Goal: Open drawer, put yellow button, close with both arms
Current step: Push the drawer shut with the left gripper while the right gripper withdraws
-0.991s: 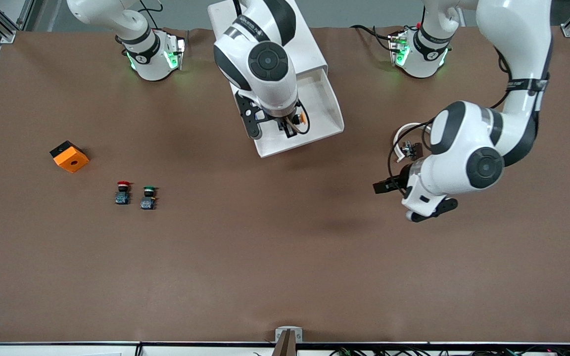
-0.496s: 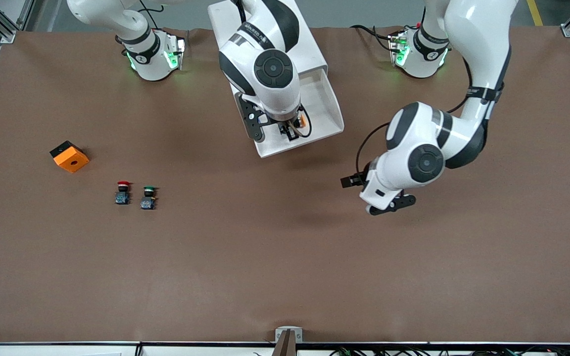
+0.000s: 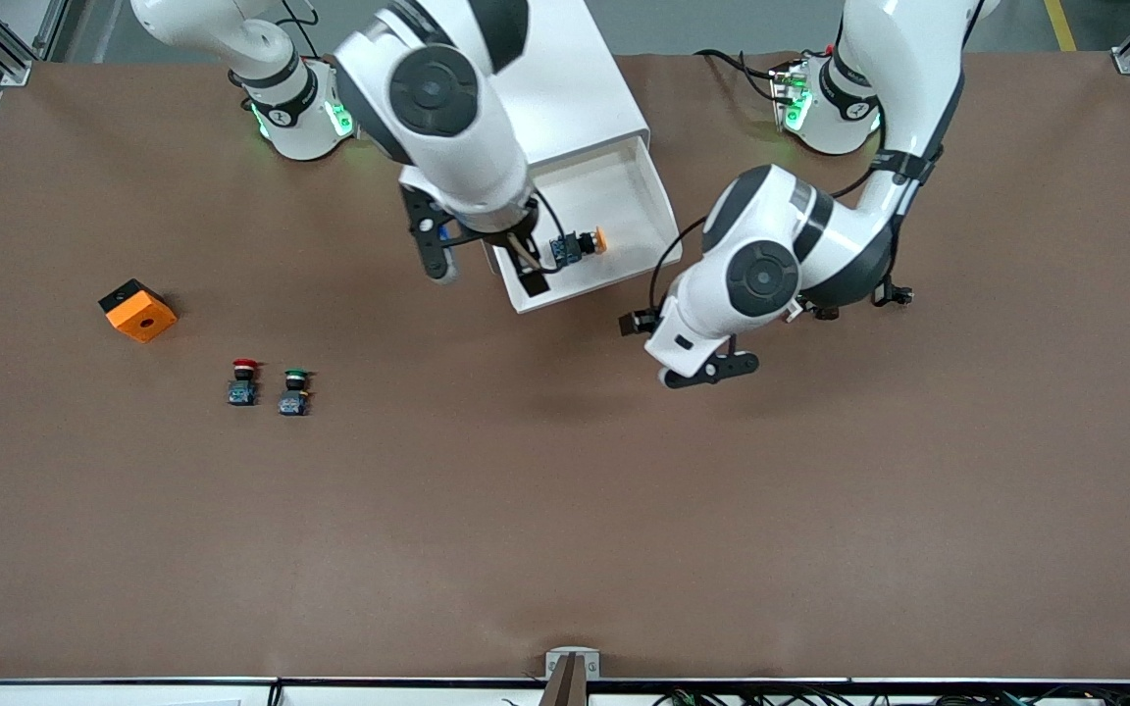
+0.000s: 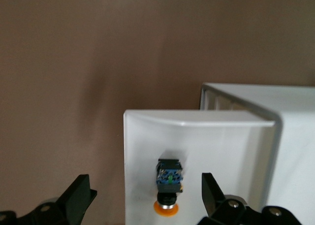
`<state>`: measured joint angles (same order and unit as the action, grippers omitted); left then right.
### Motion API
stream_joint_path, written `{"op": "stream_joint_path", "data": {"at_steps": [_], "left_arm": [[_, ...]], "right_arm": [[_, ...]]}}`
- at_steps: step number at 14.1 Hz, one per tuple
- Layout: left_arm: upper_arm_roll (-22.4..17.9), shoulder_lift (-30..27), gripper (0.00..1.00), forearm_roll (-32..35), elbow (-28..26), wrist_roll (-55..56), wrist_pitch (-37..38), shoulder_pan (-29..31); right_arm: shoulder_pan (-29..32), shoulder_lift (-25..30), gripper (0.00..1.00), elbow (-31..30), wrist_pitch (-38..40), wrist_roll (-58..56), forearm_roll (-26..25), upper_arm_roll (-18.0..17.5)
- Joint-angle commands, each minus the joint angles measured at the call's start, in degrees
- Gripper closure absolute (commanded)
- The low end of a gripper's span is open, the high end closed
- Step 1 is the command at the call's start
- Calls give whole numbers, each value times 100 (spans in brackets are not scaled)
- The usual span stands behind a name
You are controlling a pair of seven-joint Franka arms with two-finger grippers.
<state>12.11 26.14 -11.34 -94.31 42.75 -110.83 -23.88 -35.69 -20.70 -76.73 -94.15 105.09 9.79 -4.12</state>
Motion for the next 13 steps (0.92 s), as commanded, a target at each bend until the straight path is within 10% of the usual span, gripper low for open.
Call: {"op": "stream_joint_path", "data": {"at_steps": [1, 13], "left_arm": [[55, -126, 0, 9, -114, 513, -44, -361], [1241, -47, 0, -35, -501, 2360, 26, -793]], "right_arm": [[482, 406, 0, 36, 502, -1467, -39, -62], [3664, 2016, 0, -1686, 671, -9336, -267, -45]]}}
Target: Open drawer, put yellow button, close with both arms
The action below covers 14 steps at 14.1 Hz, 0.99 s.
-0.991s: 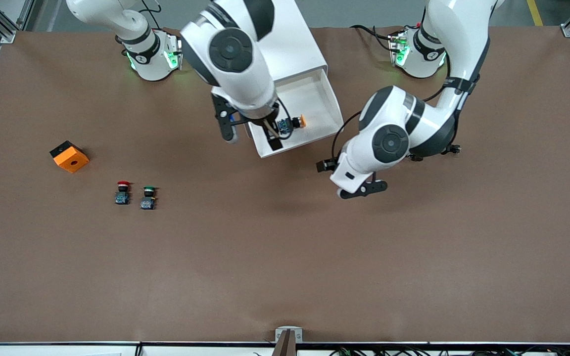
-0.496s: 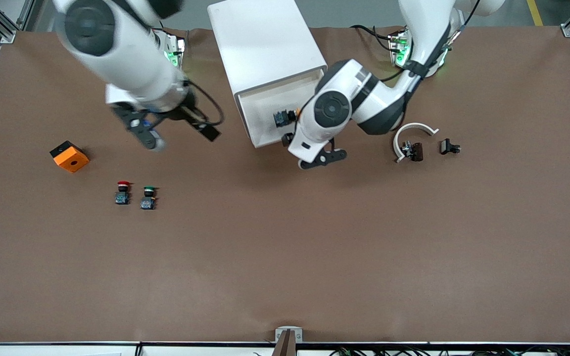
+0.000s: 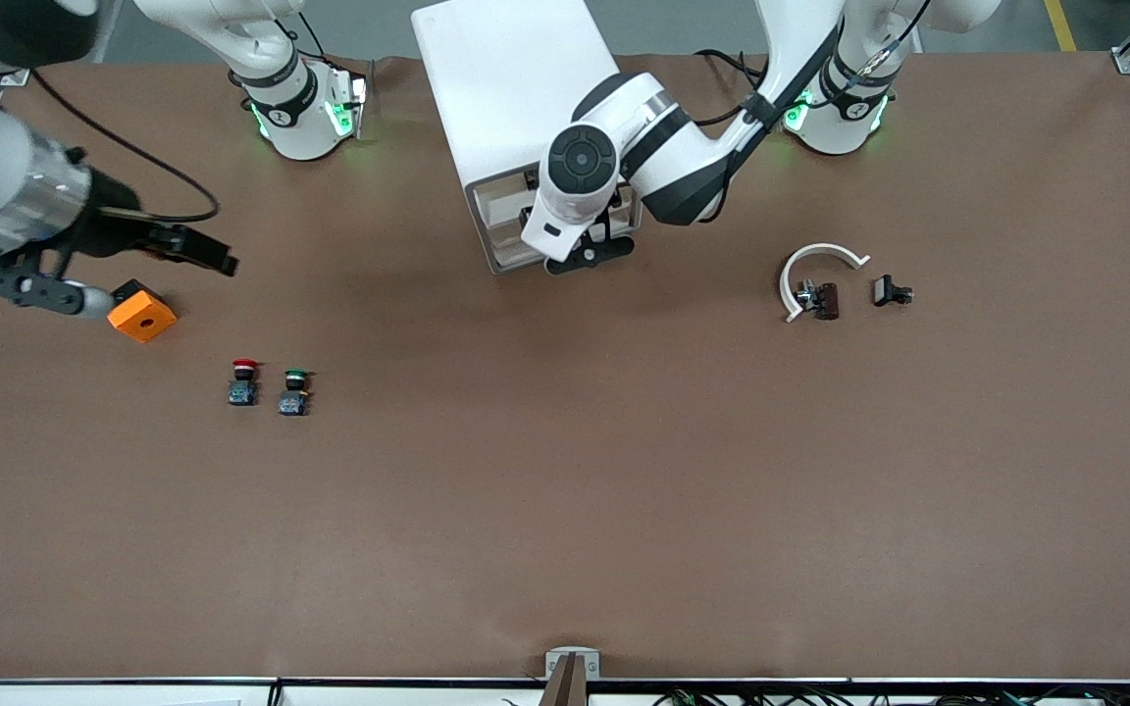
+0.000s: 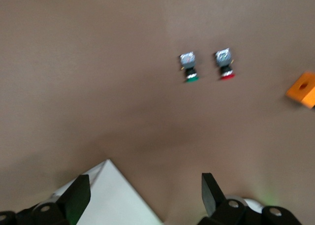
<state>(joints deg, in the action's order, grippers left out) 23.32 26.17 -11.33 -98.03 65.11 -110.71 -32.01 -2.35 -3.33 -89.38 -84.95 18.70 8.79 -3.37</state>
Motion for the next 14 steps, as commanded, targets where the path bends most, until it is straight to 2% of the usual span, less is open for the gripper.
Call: {"op": "stream_joint_path", "data": {"at_steps": [1, 5, 9, 14], "left_arm": [[129, -51, 0, -114, -128, 195, 15, 19], [77, -77, 0, -45, -58, 196, 15, 159], [-38, -103, 0, -9, 267, 143, 24, 1019], [-56, -113, 0, 1501, 731, 81, 32, 2012]], "right_arm": [[419, 350, 0, -518, -337, -927, -280, -120], [683, 386, 0, -536, -460, -1447, -675, -120], [710, 377, 0, -448, -470, -1624, -905, -120], [684, 325, 0, -220, -479, -1659, -1002, -129]]}}
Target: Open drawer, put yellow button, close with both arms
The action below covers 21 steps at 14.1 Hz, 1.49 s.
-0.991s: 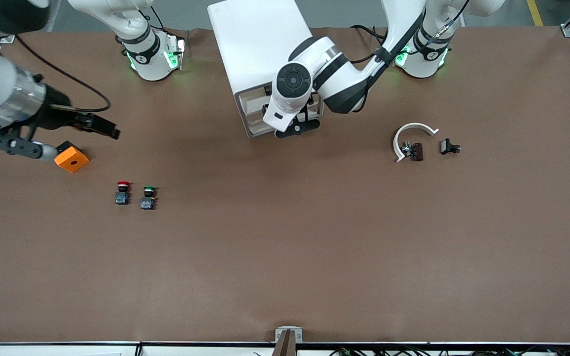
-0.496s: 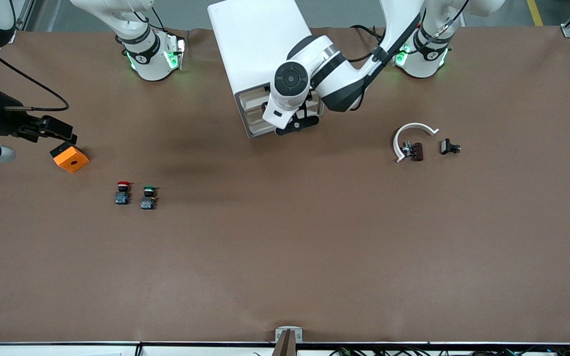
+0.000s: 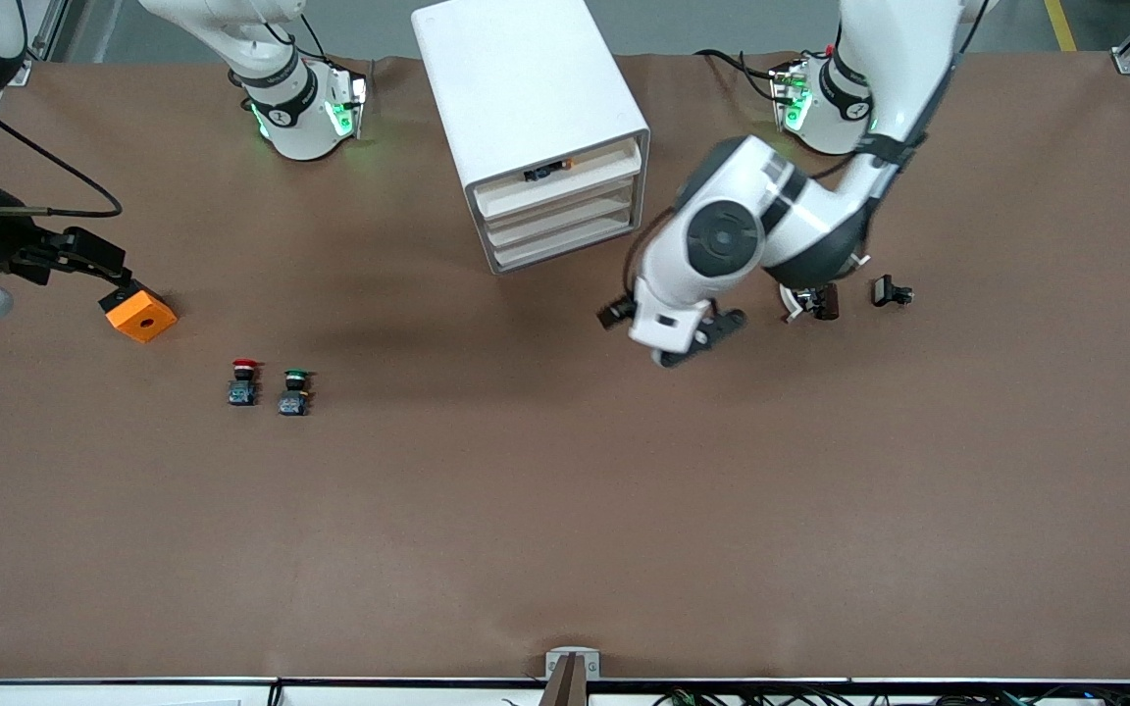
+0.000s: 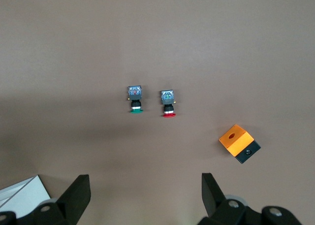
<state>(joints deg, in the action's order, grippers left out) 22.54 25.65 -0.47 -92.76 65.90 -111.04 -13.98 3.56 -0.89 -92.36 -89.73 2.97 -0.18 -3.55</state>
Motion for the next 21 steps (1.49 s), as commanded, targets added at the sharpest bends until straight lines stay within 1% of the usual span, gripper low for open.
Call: {"op": "stream_joint_path", "data": {"at_steps": [1, 4, 6, 8, 11, 12, 17, 18, 21], "left_arm": [[22, -68, 0, 486, 284, -33, 65, 394], [22, -95, 0, 548, 531, -628, 65, 939], [23, -165, 0, 566, 566, -1034, 65, 1239], [14, -226, 0, 574, 575, -1106, 74, 1511], [14, -498, 0, 575, 584, -1429, 135, 1915], [14, -656, 0, 566, 584, -1727, 275, 2039], [14, -1561, 0, 566, 760, -3194, 1443, 2496], [22, -1754, 0, 557, 760, -3641, 1732, 2636], [31, -2089, 0, 469, 725, -5064, 2295, 3049]], "right_arm": [[84, 80, 0, 122, -1, -95, -105, -110], [93, 63, 0, 219, -1, -78, -123, -110], [110, 54, 0, 280, -1, -43, -106, -110], [110, 54, 0, 403, -1, -17, -105, -110], [101, 54, 0, 412, -9, -16, -70, -119], [93, 54, 0, 412, -9, -16, -79, -119], [84, 54, 0, 456, -9, -16, -97, -110], [92, 54, 0, 456, -9, -16, -97, -110], [92, 54, 0, 456, -9, -16, -97, -119]]}}
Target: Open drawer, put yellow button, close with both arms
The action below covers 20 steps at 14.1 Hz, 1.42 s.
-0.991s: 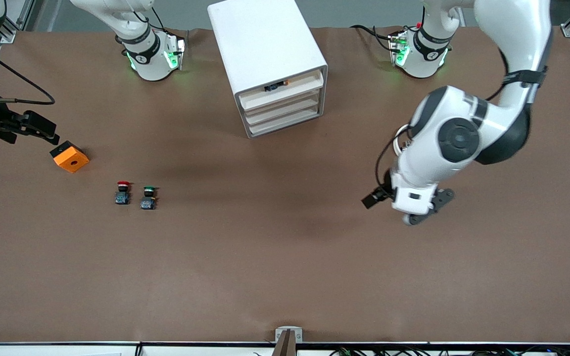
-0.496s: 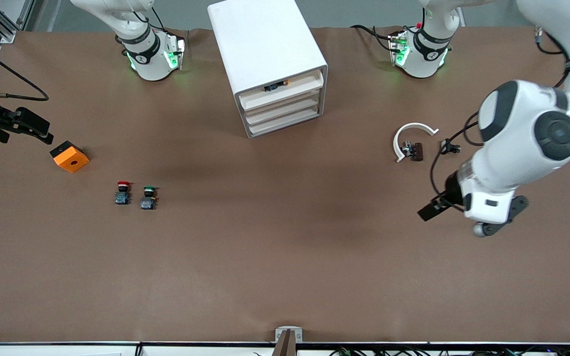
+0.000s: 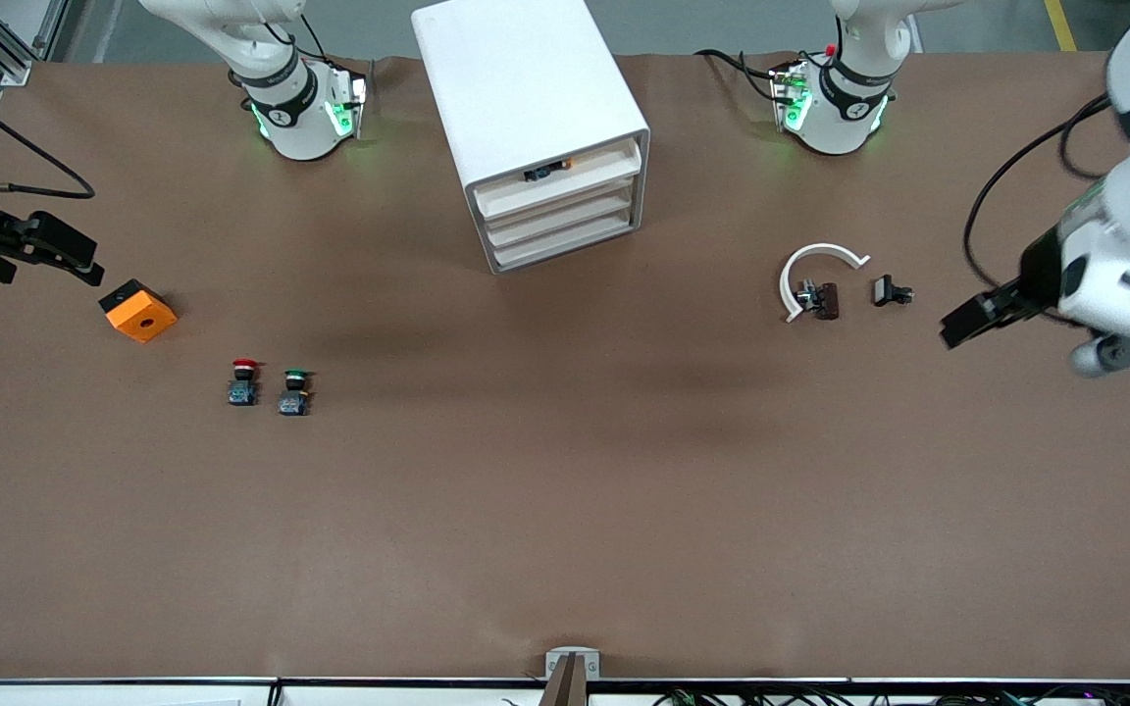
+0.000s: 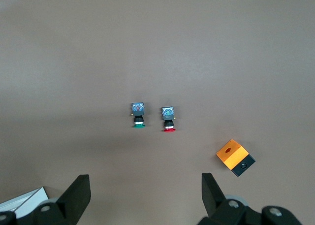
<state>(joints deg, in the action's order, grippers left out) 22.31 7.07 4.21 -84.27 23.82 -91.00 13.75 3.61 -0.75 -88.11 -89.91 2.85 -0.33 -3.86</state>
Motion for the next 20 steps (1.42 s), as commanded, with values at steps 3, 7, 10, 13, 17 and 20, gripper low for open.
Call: {"op": "stream_joint_path", "data": {"at_steps": [3, 7, 10, 13, 17, 20], "left_arm": [[-225, -617, 0, -130, -177, -1747, 522, 182], [-1465, -1225, 0, -324, -818, -1784, 540, -1005], [-1511, -1384, 0, -351, -969, -1775, 557, -1103], [-1502, -1279, 0, -334, -898, -1801, 645, -1103], [-1467, -1217, 0, -298, -794, -1766, 654, -1120], [-1458, -1182, 0, -281, -696, -1749, 663, -1129]], "right_arm": [[79, 31, 0, 31, 8, -4, -81, -89], [79, 39, 0, 31, 17, -4, -81, -80], [79, 39, 0, 31, 17, -4, -81, -89], [79, 39, 0, 40, 26, -12, -90, -80], [88, 39, 0, 75, 26, -4, -81, -80], [105, 39, 0, 75, 26, -12, -90, -80]]}}
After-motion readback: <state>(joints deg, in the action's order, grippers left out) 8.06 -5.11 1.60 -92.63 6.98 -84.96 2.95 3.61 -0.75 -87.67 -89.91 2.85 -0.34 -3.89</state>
